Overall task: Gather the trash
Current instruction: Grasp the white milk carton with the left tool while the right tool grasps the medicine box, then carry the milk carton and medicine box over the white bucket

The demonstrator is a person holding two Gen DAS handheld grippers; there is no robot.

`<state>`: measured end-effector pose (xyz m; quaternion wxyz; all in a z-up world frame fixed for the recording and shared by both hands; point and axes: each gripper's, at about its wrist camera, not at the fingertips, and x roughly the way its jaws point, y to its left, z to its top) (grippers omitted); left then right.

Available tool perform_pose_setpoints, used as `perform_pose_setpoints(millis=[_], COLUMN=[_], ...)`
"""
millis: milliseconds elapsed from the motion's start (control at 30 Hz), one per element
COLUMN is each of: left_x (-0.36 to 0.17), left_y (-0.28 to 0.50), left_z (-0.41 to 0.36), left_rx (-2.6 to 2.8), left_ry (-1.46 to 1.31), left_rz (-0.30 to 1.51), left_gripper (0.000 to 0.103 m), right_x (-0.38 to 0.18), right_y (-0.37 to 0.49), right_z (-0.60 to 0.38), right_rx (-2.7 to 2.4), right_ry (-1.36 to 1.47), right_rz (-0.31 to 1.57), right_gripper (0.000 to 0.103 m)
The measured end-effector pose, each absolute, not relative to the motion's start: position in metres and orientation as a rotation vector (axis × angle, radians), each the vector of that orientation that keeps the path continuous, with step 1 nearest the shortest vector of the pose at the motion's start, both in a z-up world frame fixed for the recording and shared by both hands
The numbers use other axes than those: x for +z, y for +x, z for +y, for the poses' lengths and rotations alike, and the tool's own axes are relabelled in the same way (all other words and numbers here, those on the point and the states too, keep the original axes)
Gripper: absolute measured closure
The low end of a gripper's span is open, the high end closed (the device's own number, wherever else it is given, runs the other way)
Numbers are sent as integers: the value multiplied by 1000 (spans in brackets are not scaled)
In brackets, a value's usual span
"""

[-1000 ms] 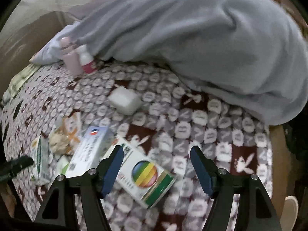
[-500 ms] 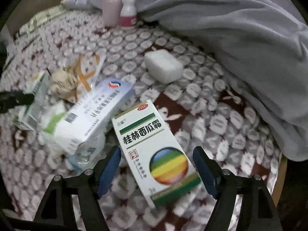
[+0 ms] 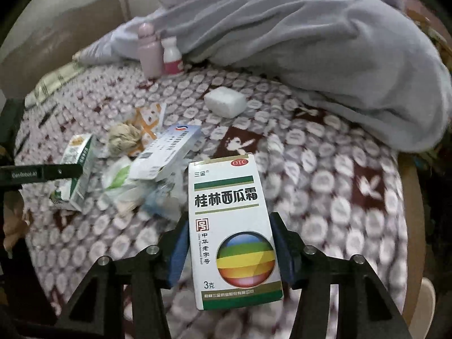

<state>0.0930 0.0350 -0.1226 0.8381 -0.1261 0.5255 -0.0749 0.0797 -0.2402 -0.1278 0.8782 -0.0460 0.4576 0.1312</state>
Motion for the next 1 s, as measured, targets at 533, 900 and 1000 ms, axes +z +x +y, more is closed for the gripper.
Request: perform_pose_setpoints(millis=[533, 900, 1000], left_x=[-82, -74, -72], left_y=[47, 35, 34], left_z=[-76, -150, -166], left_rx=[-321, -417, -442], left_ry=[-56, 35, 51], left_rz=[1017, 990, 988], left_gripper=[41, 41, 41], right_x=[-107, -94, -93], right_y=[7, -18, -25], right_z=[-282, -335, -346], right_rx=[176, 80, 57], right_ry=[12, 79, 91], right_rz=[896, 871, 867], right_gripper=[51, 51, 51])
